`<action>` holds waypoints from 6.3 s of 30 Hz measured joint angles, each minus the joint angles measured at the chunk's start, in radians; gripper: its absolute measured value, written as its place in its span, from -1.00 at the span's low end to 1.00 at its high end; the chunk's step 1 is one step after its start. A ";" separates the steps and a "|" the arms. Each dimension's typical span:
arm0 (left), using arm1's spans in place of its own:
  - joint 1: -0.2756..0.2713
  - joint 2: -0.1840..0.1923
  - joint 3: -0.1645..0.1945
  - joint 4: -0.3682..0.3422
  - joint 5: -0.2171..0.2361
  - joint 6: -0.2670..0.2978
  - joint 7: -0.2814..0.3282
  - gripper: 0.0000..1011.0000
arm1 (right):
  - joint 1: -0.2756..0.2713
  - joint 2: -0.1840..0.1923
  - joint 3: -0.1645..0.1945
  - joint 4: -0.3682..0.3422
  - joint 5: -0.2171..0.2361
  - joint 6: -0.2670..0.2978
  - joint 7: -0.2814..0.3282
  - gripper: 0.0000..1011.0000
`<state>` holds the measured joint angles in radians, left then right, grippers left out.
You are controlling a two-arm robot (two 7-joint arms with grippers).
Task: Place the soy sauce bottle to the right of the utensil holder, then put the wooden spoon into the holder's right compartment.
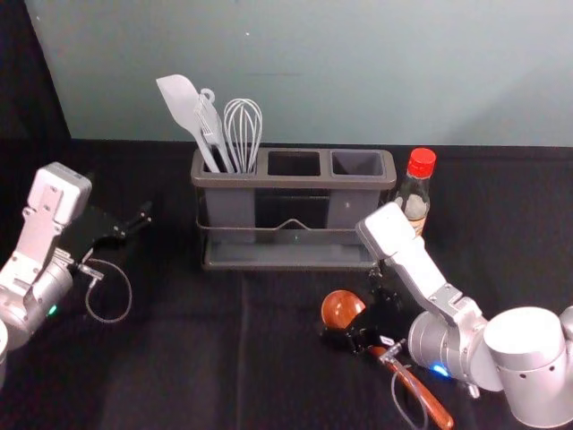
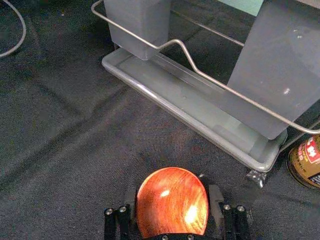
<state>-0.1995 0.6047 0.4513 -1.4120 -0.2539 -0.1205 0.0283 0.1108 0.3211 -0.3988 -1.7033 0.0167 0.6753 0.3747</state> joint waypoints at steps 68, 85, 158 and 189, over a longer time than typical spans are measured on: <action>0.000 0.000 0.000 0.000 0.000 0.000 0.000 0.99 | -0.278 0.014 0.205 -0.162 0.157 -1.114 -0.037 0.66; 0.000 0.000 0.000 0.000 0.000 0.000 0.000 0.99 | -0.265 -0.002 0.207 -0.143 0.185 -1.114 -0.020 0.66; 0.000 0.000 0.000 0.000 0.000 0.000 0.000 0.99 | 0.491 -0.178 0.048 0.678 0.397 -1.233 0.266 0.66; 0.000 0.000 0.000 0.000 0.000 0.000 0.000 0.99 | 0.403 -0.171 0.076 0.716 0.374 -1.282 0.278 0.66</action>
<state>-0.1995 0.6047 0.4513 -1.4120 -0.2539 -0.1205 0.0283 0.5143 0.1499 -0.3229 -0.9873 0.3908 -0.6063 0.6532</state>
